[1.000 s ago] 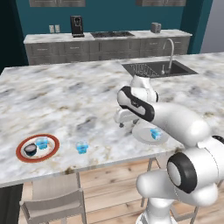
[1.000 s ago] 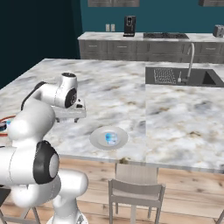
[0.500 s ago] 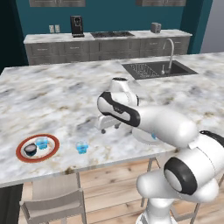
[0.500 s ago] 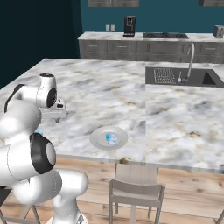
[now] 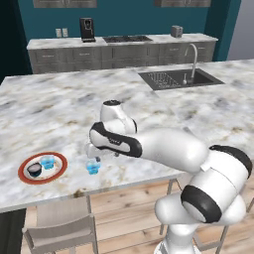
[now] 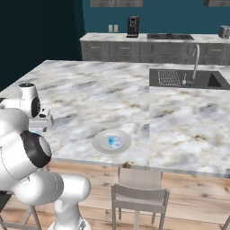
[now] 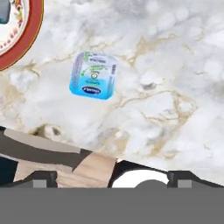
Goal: Place two yogurt containers on each plate.
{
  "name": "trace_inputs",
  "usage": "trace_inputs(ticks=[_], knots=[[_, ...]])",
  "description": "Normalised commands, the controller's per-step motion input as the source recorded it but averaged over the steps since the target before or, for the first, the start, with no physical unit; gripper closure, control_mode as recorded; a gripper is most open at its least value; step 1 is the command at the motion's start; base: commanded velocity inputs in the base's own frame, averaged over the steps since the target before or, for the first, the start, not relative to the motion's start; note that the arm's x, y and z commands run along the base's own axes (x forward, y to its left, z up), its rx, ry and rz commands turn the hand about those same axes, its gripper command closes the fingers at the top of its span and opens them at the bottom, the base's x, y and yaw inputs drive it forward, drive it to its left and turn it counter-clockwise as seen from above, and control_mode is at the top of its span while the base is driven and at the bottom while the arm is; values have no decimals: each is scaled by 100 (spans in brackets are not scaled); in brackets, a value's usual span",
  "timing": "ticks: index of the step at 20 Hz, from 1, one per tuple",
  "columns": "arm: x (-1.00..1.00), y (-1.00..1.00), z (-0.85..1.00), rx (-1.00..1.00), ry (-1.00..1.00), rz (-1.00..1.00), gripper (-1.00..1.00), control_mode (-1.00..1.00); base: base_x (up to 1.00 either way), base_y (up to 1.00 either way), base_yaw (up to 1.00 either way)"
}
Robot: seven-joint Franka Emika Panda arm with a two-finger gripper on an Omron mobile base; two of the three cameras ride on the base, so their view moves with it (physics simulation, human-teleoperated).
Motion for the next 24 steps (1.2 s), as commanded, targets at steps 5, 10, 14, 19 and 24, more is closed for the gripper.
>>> trace_inputs(ticks=[5, 10, 14, 19, 24], knots=[[11, 56, -32, -14, -4, -32, -100, -100, 0, 0, 0], [23, 37, -30, -9, -6, -37, -100, -100, 0, 0, 0], [36, 4, -22, 0, 0, -17, -100, -100, 0, 0, 0], [37, 0, -21, 0, 0, -6, -100, -100, 0, 0, 0], [18, 0, -23, 0, 0, 6, -100, -100, 0, 0, 0]])
